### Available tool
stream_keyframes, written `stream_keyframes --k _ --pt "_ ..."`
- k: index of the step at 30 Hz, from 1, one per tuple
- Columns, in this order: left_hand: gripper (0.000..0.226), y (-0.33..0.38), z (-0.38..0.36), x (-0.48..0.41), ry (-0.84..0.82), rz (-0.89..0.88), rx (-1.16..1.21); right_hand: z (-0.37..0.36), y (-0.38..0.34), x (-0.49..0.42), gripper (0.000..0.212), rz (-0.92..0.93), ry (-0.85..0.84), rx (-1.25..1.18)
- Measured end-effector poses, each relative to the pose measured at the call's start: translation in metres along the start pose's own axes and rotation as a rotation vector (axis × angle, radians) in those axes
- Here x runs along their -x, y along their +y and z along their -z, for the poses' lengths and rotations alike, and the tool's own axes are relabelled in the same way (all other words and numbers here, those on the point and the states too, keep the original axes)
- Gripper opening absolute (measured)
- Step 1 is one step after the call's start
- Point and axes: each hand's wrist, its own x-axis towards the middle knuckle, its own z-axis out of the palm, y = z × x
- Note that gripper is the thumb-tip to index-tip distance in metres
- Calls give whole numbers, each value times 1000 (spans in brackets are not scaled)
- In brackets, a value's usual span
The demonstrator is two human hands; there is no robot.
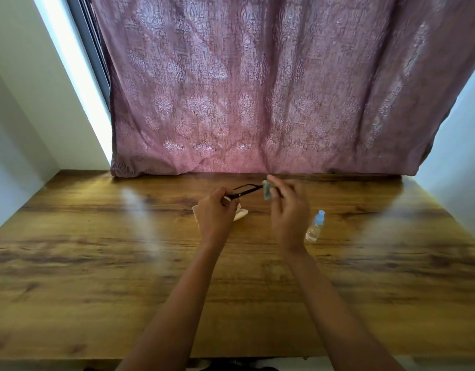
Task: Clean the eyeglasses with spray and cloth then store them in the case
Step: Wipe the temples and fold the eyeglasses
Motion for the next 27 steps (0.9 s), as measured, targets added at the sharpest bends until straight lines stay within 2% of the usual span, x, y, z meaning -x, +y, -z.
stream_keyframes --k 2,4,6,10,15,20,24,27 --pt "9 0 5 1 -4 -65 -30 -12 -7 -2 28 79 -192 57" --pt "12 0 11 2 7 -99 -62 -21 -10 1 33 80 -385 124" --pt "16 -4 17 1 8 -106 -101 -23 -10 5 35 62 -484 154" --pt "10 -15 22 5 -23 -104 -117 -18 -7 7 25 -10 -430 159" --pt "12 -17 28 9 -82 -121 -121 -12 1 17 24 -58 -422 211" --pt "14 -22 38 7 -101 -139 -117 2 19 12 25 -202 -382 258" --pt "12 -22 38 7 -87 -163 -95 -9 -8 10 28 -156 -414 220" --pt "14 -21 39 6 -94 -175 -120 -23 -27 16 17 -95 -498 168"
